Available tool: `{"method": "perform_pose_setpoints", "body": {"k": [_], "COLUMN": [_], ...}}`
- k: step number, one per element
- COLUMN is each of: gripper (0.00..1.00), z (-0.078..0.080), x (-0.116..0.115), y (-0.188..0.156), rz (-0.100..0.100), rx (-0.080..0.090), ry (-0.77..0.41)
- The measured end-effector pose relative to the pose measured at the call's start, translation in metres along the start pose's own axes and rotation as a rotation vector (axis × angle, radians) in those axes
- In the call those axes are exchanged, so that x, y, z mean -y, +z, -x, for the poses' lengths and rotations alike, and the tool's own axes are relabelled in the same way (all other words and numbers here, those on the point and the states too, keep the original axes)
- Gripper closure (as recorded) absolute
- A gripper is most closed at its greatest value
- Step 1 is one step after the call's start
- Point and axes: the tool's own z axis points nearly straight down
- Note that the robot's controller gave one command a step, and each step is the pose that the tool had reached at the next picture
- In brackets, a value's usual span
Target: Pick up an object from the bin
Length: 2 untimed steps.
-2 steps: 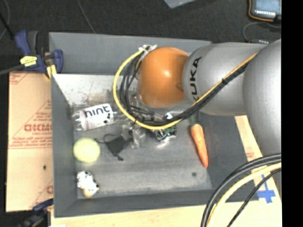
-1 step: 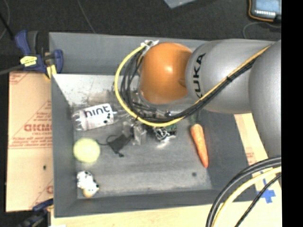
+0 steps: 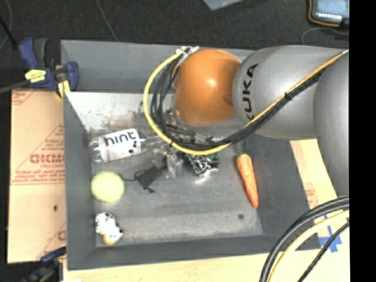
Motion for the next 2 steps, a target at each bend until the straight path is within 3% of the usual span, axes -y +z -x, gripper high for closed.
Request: {"method": "perform_pose_setpoints", "body": {"k": [2], "gripper": [1.00], "z": [0.000], "x": [0.000], "y": [-0.021], "rz": [0.000], "rx": [0.000], "ry": [0.002]}}
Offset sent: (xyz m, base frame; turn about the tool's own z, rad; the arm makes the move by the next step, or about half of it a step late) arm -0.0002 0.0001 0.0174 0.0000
